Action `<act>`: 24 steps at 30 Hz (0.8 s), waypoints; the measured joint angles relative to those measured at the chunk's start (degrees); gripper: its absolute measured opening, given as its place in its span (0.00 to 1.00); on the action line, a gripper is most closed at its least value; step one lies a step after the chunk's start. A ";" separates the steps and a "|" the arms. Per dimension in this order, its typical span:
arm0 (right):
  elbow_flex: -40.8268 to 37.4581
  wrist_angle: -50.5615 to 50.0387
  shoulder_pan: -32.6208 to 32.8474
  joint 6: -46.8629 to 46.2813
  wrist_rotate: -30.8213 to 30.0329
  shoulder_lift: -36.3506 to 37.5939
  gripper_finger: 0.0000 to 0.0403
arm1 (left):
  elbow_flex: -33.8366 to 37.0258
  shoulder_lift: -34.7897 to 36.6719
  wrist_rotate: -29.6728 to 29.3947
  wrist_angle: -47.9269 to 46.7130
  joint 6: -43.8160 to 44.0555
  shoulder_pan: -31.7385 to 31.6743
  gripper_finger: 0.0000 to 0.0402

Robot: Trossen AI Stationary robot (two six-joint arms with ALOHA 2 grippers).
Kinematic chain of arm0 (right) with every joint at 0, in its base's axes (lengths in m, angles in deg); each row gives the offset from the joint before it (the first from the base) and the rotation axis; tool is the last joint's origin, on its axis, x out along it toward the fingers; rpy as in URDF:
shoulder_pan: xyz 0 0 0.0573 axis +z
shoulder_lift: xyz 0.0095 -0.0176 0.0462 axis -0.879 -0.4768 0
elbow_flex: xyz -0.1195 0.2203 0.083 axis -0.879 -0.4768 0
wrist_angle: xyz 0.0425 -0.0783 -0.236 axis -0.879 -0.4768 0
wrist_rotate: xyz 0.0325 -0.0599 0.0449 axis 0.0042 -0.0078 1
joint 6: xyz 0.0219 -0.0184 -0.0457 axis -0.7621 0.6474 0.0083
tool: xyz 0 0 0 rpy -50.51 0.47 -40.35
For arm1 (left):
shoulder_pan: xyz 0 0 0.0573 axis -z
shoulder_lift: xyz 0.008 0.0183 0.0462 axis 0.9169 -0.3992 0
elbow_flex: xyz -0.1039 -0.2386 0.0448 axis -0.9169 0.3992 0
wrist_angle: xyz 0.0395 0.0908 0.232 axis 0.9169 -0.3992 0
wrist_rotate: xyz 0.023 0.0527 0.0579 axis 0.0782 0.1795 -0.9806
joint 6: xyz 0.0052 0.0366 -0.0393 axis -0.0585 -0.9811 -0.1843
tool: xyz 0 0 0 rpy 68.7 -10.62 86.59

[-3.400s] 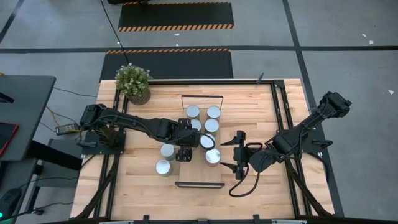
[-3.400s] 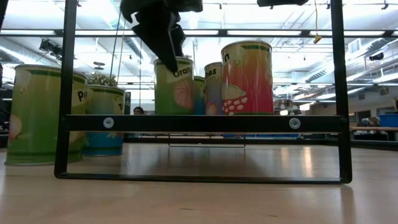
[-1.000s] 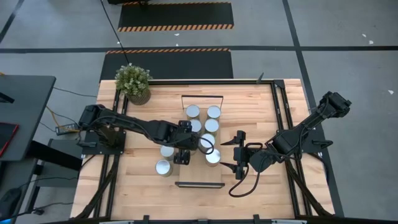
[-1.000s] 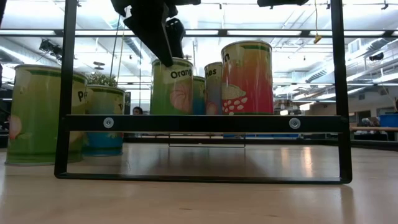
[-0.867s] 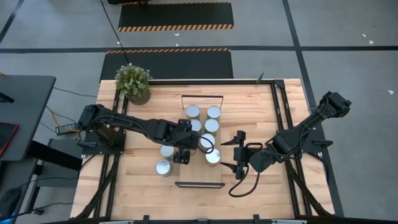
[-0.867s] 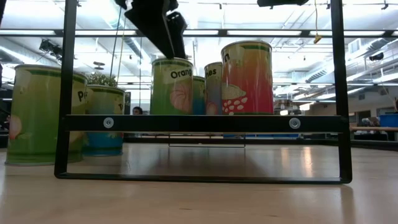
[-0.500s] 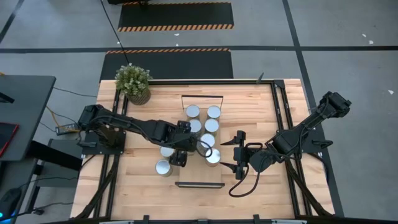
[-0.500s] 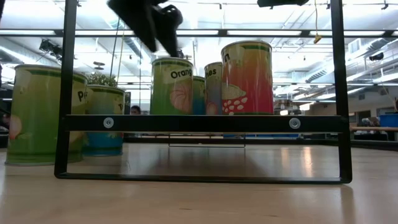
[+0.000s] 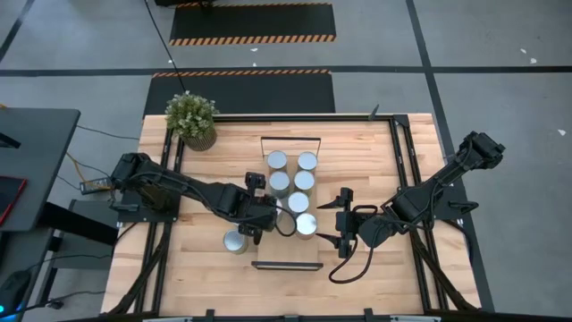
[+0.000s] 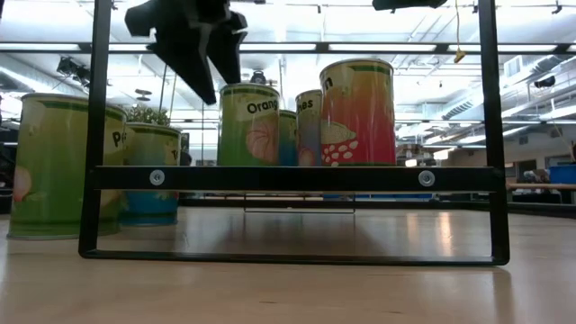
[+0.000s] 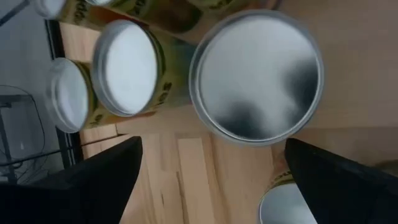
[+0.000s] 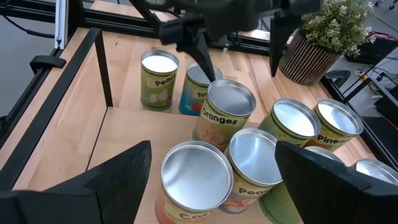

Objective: Pick and place cans onto a shelf
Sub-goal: Put the canned oranges on the shelf, then adjust the canned goods

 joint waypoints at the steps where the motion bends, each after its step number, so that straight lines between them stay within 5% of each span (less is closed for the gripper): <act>1: 0.00 0.00 0.00 0.00 0.00 0.00 0.87 | 0.52 0.00 -0.06 0.50 -0.01 -0.02 1.00; 14: 0.00 -6.42 -0.05 -4.49 -3.27 0.00 0.87 | 1.69 0.00 -5.86 3.63 0.27 -1.03 1.00; 20: 0.00 -18.23 -3.83 -9.89 -2.03 0.00 0.87 | 1.69 0.00 -4.65 -6.98 -1.59 -0.77 1.00; 24: -1.40 -20.43 -9.85 -8.43 2.45 -0.01 0.87 | 1.69 0.48 1.43 -8.99 -2.74 -2.59 1.00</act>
